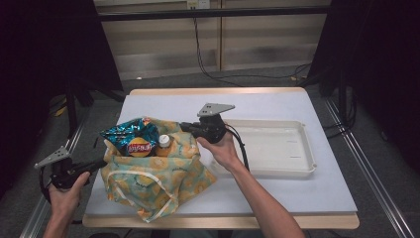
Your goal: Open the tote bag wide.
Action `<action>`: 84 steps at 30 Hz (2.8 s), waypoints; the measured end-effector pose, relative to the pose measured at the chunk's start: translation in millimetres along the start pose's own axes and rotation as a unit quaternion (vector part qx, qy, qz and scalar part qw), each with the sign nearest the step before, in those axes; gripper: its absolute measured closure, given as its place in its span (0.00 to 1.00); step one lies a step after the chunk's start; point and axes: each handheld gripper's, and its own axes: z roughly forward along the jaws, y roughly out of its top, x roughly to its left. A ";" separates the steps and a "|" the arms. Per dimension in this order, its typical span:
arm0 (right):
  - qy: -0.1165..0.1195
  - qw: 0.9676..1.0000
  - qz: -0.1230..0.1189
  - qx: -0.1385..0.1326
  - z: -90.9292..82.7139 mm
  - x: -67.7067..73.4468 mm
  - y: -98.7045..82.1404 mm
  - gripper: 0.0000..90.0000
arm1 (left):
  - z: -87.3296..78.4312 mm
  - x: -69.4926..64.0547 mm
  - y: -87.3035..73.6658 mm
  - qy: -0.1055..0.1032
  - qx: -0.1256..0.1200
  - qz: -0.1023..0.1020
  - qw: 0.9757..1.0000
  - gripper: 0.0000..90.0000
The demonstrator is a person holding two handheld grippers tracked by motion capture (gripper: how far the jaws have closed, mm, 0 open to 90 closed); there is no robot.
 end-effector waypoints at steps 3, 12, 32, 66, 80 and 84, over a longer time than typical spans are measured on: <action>-0.005 1.000 0.007 0.014 5.5 -2.9 -12.1 1.00 | 1.2 3.1 -10.0 0.003 0.017 0.001 1.000 1.00; -0.010 0.999 0.020 0.048 13.3 -6.1 -43.8 1.00 | 0.0 5.4 -39.2 -0.010 0.021 -0.021 1.000 1.00; -0.012 1.000 0.008 0.027 -8.1 0.9 -35.9 0.72 | -16.0 -12.9 -17.0 -0.006 -0.013 0.014 1.000 0.84; 0.168 0.983 -0.045 0.054 4.0 91.4 -17.6 0.48 | 6.8 -82.4 14.8 -0.077 -0.012 0.100 0.992 0.52; 0.174 0.983 -0.048 0.030 -6.9 91.2 -11.8 1.00 | -23.7 -100.7 6.2 -0.086 -0.011 0.099 0.991 0.40; 0.169 0.984 -0.046 0.030 -7.1 90.7 -11.2 1.00 | -29.7 -105.9 -0.9 -0.086 -0.011 0.106 0.991 0.39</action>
